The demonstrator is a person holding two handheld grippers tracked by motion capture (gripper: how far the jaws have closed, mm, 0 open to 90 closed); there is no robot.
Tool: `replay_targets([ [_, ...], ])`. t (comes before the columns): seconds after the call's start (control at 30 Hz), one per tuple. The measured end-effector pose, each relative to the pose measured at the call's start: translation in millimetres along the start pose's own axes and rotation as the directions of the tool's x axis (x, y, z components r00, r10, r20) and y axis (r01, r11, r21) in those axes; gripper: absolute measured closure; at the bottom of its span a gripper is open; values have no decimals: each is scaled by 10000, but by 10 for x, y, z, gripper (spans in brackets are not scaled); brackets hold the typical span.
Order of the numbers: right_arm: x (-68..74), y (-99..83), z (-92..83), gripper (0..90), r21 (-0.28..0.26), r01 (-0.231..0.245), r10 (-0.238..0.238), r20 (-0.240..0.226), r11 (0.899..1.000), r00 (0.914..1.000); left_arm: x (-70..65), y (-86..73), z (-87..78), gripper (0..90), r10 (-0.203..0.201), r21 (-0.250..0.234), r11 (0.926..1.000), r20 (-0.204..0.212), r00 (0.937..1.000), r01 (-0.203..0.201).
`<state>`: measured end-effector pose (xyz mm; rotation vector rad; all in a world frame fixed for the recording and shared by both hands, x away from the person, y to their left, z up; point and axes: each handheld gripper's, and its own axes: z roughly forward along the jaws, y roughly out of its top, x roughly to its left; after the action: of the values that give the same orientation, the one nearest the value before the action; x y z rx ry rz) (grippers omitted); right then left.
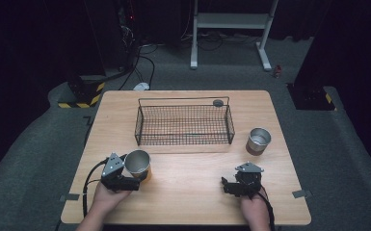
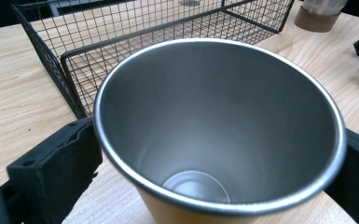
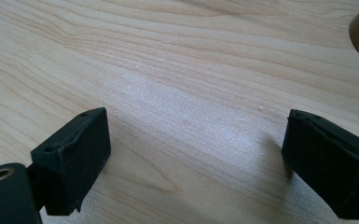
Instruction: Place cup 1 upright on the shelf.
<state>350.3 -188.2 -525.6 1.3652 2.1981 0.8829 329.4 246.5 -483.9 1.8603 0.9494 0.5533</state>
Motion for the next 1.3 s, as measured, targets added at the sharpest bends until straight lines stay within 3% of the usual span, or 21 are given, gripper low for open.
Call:
replay_targets([
  [0.43, 1, 0, 0, 77, 0, -5, 5, 1, 10000, 10000, -8, -7, 51, 42, 50, -153, 9999, 68, 10000, -49],
  [0.6, 0, 0, 0, 77, 2, -6, 6, 0, 10000, 10000, -34, -11, 38, 131, 156, -300, 9994, 70, 9999, -154],
  [0.9, 1, 0, 0, 77, 2, -8, 8, -2, 10000, 10000, -83, -17, 10, 137, 186, -294, 9994, 306, 9994, -177],
  [1.1, 1, 0, 0, 77, 5, -11, 11, 0, 10000, 10000, -102, 2, -37, 138, -147, -563, 9983, 534, 9985, 177],
  [1.3, 1, 0, 0, 77, 3, -9, 9, 1, 10000, 10000, -109, 11, -51, 138, -37, -536, 9985, 562, 9984, 67],
])
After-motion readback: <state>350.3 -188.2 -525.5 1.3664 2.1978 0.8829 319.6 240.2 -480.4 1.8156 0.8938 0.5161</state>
